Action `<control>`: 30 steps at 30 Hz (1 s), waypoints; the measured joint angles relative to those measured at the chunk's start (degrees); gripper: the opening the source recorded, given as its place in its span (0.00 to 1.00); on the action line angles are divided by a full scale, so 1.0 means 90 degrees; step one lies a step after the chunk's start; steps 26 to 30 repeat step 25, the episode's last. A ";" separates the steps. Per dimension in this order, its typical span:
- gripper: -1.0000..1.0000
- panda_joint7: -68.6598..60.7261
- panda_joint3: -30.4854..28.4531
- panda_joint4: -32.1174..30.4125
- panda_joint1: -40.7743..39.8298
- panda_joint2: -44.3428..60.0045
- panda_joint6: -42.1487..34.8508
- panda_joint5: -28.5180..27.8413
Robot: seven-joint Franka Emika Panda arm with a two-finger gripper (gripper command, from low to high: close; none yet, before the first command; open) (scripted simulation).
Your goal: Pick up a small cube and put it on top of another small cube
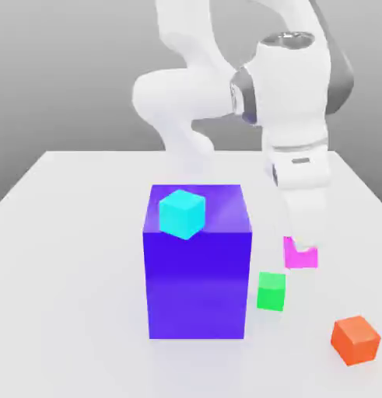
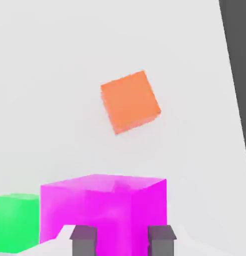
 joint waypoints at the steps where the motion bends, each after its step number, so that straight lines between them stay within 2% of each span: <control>1: 0.00 -0.0043 0.0098 -0.0228 -0.0013 -0.0006 0.0047 -0.0203; 4: 0.00 -0.0088 0.0246 -0.0501 -0.0056 0.0373 0.0464 -0.0469; 10: 0.00 0.0166 0.0275 -0.0482 -0.0203 0.1693 0.1732 -0.0897; 11: 1.00 0.0241 0.0264 -0.0476 -0.0192 0.1839 0.1871 -0.1005; 16: 1.00 0.0241 0.0266 -0.0476 0.0130 0.1839 0.1871 -0.1005; 18: 1.00 0.0230 0.0067 -0.0477 0.0351 0.1836 0.1876 -0.0989; 25: 1.00 0.0065 -0.0134 -0.0545 0.0272 0.0403 0.0514 -0.0743; 30: 1.00 0.0065 -0.0134 -0.0545 0.0272 0.0403 0.0514 -0.0743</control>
